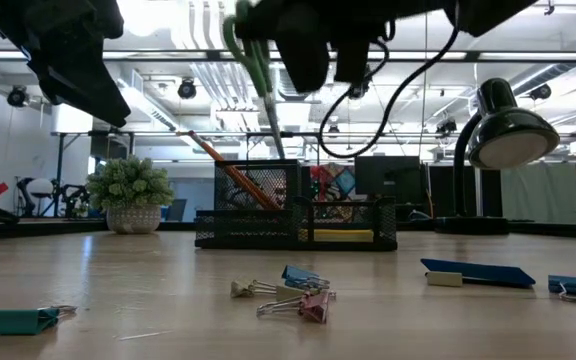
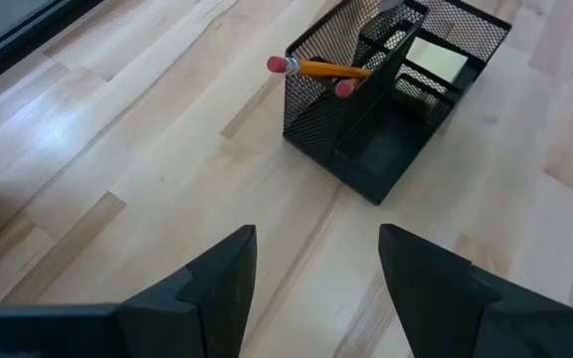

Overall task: Pick and place office supplies into organizer
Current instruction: Put the green scissors into the black desk organizer

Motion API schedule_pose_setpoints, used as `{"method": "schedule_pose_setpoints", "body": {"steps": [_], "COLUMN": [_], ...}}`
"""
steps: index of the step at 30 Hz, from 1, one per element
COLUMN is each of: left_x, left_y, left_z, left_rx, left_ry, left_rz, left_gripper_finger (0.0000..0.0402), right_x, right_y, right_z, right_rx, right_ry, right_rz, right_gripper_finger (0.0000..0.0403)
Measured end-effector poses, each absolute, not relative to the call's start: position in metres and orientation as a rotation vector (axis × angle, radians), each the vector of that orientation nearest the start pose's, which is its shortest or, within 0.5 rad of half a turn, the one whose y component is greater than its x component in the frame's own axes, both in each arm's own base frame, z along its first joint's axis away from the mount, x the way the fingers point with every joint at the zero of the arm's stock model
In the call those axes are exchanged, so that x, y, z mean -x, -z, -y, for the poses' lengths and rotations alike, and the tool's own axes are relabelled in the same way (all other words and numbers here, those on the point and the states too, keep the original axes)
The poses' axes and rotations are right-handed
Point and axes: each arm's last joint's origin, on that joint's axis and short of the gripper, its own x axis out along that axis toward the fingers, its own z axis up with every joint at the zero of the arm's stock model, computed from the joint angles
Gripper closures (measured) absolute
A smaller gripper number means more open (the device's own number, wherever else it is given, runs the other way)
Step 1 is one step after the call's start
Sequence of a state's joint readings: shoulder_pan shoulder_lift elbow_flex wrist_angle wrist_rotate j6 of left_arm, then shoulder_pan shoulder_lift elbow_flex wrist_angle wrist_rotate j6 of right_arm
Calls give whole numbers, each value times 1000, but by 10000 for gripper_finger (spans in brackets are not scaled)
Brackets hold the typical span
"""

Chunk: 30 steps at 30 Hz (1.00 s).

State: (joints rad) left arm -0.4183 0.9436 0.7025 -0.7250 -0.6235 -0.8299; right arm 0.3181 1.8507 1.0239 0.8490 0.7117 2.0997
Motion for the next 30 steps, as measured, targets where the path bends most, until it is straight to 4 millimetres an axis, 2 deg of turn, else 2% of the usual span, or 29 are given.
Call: {"method": "schedule_pose_setpoints", "body": {"steps": [3,10,20,30], "left_x": [-161,-161,-162,-163], "left_y": [-242,-242,-243,-246], "left_z": [53,53,54,55], "left_rx": [297,298,313,351], "left_ry": [-508,-507,-490,-492], "left_rz": [-688,-689,-698,-679], "left_gripper_finger": [203,203,203,203], "right_x": [-379,-379,-387,-392], "right_y": [-212,-209,-192,-208], "right_z": [-98,-91,-67,-46], "right_rx": [-2091,-2102,-2163,-2115], "right_ry": [266,318,411,282], "right_rz": [413,487,501,599], "right_gripper_finger": [349,346,266,253]}}
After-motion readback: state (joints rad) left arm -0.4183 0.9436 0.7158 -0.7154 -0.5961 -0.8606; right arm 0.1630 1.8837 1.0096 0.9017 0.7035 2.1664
